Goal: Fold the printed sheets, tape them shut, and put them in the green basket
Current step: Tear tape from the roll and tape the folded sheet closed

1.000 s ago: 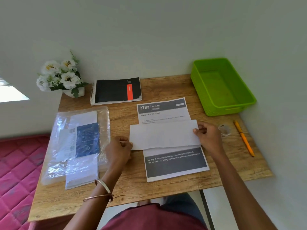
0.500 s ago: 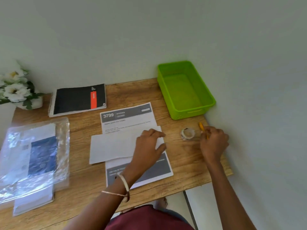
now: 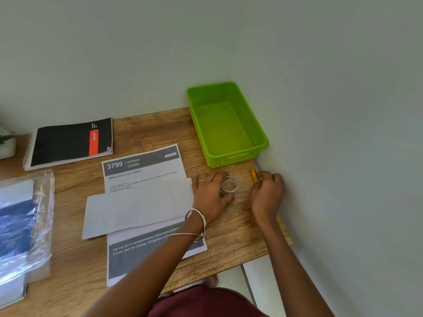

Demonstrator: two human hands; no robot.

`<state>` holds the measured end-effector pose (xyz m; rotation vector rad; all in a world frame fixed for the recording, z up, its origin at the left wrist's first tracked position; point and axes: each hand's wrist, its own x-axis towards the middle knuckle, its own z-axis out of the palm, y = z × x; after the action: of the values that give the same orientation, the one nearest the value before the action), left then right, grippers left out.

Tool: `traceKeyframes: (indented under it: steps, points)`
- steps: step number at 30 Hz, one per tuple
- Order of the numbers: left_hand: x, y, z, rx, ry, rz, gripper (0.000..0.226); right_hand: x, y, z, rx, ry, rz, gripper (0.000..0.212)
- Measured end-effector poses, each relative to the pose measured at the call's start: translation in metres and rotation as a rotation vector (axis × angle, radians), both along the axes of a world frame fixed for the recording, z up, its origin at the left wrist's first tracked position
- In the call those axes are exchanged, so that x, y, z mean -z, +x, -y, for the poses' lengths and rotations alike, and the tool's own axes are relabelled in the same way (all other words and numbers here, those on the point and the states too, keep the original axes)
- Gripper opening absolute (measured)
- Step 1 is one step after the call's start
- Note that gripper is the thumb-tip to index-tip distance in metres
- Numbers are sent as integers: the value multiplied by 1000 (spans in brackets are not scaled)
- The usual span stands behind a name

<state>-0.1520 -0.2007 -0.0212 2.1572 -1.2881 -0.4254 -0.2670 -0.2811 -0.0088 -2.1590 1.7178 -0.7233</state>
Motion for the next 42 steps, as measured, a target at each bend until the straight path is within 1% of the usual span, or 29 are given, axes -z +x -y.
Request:
traceKeyframes:
  steps: [3, 5, 7, 10, 12, 13, 15, 17, 19, 20, 22, 26, 28, 31, 34, 36, 39, 40, 42]
  points:
    - [-3, 5, 0, -18, -71, -65, 59, -3, 2, 2, -66, 13, 114, 18]
    - [-9, 8, -2, -27, -108, -120, 60, -8, 4, 0, -163, 103, 210, 14]
    - [-14, 10, -5, -33, -167, -176, 59, -12, 8, -5, -251, 241, 337, 12]
    - [-24, 16, -13, -80, -243, -280, 60, -16, 16, -15, -283, 492, 582, 18]
    - [-32, 22, -22, -104, -248, -336, 61, -21, 23, -19, -303, 699, 767, 24]
    - [-35, 25, -27, -104, -244, -361, 62, -24, 26, -21, -334, 764, 823, 25]
    - [-44, 33, -39, -108, -228, -420, 62, -27, 34, -25, -404, 806, 863, 26]
    - [-52, 41, -53, -146, -230, -575, 58, -29, 42, -29, -446, 815, 886, 24]
    - [-59, 49, -68, -232, -277, -768, 46, -31, 50, -34, -476, 832, 880, 21]
    - [-62, 54, -76, -281, -311, -828, 38, -32, 55, -37, -501, 845, 866, 20]
    - [-64, 63, -91, -349, -343, -871, 26, -34, 65, -45, -561, 866, 841, 18]
    - [-69, 75, -118, -378, -367, -892, 24, -36, 82, -61, -680, 869, 814, 21]
    - [-72, 79, -128, -398, -391, -870, 25, -37, 89, -69, -728, 890, 826, 21]
    - [-72, 85, -142, -423, -402, -774, 26, -38, 97, -79, -779, 936, 852, 23]
    - [-73, 90, -153, -434, -423, -686, 34, -38, 105, -86, -832, 917, 831, 36]
    - [-75, 92, -158, -424, -437, -662, 39, -39, 109, -89, -849, 900, 828, 42]
    - [-75, 97, -164, -391, -414, -643, 39, -40, 113, -92, -846, 865, 837, 44]
    - [-75, 98, -165, -390, -396, -610, 38, -41, 114, -93, -840, 855, 842, 44]
    - [-74, 101, -166, -398, -364, -481, 34, -43, 116, -93, -827, 832, 846, 43]
